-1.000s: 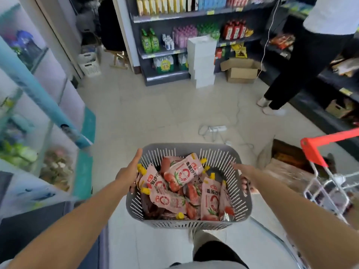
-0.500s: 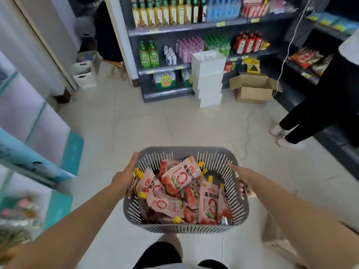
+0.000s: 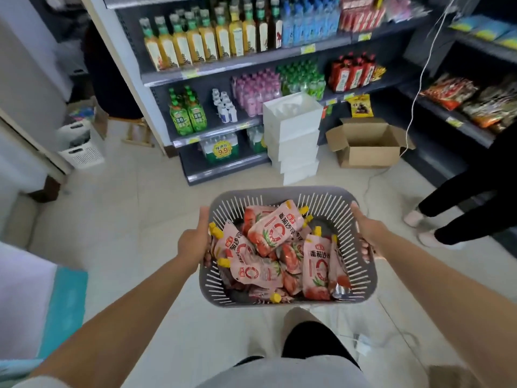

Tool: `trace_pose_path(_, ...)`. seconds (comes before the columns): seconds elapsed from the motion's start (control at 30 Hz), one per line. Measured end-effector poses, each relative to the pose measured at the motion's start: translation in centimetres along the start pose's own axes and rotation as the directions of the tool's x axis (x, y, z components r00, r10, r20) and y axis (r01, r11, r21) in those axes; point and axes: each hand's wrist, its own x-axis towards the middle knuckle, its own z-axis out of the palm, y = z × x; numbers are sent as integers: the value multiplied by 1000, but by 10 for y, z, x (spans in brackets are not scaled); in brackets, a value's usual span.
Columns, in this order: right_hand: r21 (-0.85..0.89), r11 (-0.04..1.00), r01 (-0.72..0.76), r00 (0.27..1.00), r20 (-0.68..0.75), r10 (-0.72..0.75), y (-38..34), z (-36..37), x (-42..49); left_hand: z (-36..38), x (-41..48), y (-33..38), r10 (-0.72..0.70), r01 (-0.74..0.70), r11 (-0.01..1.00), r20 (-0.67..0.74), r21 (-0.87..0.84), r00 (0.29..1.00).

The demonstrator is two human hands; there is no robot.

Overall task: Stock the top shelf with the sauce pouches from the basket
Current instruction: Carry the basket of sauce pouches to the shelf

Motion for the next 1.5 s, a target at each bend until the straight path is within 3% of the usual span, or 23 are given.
trace_pose_path(0.2, 20, 1000, -15, 994, 111, 12, -129, -7, 100, 22, 149, 101, 25, -25, 998, -10, 50, 1000)
trace_pose_path(0.33, 49, 996, -69, 990, 128, 62, -209, -12, 175, 44, 240, 156, -15, 16, 997, -4, 81, 1000)
trace_pose_path(0.47, 98, 995, 3, 991, 130, -16, -287, -28, 241, 61, 322, 221, -20, 20, 998, 3, 51, 1000)
trace_pose_path(0.53, 99, 993, -59, 988, 150, 43, -332, -39, 266, 67, 358, 253, -27, 27, 999, -2, 30, 1000)
trace_pose_path(0.67, 141, 990, 16, 992, 120, -33, -412, -53, 334, 80, 434, 315, -16, 16, 1000, -7, -16, 1000)
trace_pose_path(0.8, 88, 996, 15, 996, 89, -23, -471, -62, 405, 99, 512, 369, 63, -63, 998, 40, -3, 997)
trace_pose_path(1.0, 47, 999, -13, 999, 39, 12, -558, -78, 480, 127, 599, 438, 69, -69, 998, 63, -15, 996)
trace_pose_path(1.2, -6, 999, -50, 997, 55, 51, -621, -100, 574, 162, 662, 499, 1, -1, 1000, 55, 0, 998)
trace_pose_path(1.5, -130, 991, -14, 984, 176, 37, -687, -111, 710, 226, 714, 524, -240, 227, 967, -119, -116, 963)
